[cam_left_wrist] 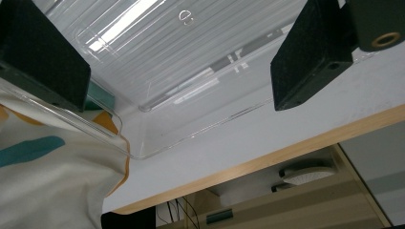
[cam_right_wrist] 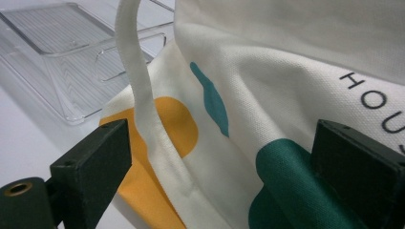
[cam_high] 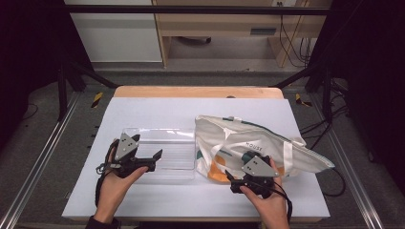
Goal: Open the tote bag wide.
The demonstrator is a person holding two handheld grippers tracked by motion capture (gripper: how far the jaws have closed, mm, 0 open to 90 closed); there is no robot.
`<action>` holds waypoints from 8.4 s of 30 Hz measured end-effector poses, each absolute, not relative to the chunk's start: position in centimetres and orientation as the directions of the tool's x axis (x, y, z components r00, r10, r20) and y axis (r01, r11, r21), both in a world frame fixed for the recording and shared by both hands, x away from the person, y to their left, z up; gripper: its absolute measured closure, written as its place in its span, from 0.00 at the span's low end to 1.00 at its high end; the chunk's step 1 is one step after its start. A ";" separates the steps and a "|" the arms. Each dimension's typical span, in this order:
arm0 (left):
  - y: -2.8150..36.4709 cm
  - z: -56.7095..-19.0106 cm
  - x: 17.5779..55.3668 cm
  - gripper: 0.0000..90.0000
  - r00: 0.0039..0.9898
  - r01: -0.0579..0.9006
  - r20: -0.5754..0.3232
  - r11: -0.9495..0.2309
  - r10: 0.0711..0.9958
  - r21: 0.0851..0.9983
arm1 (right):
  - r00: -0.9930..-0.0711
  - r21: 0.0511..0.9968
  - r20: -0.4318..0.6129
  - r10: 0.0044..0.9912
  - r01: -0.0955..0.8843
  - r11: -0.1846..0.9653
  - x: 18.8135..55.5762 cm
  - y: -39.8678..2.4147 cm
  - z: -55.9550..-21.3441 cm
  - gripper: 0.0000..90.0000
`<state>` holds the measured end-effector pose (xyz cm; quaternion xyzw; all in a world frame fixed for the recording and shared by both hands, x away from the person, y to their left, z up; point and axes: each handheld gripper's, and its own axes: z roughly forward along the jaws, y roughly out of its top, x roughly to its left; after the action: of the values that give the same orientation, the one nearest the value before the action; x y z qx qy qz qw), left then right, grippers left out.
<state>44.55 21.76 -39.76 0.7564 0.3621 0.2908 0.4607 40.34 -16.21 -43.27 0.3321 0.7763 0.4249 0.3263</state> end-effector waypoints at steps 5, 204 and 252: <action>21.1 -39.0 44.2 0.07 0.586 0.262 0.124 -0.333 0.801 0.906 | -0.569 0.877 -0.238 0.787 0.222 0.426 40.1 -16.3 -43.1 0.08; -3.8 -30.1 59.9 0.90 0.781 0.162 0.371 -0.736 0.503 0.657 | -0.823 0.763 -0.170 0.542 0.238 0.601 33.6 -19.8 -44.6 0.99; 0.3 -29.5 51.7 0.49 0.773 0.111 0.381 -0.699 0.507 0.706 | -0.655 0.867 -0.201 0.729 0.227 0.443 34.5 -20.6 -42.5 0.24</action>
<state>51.74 0.26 -29.47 0.8758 0.1764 0.2872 0.3454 34.46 -20.57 -42.49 0.2990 0.7991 0.4346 0.2885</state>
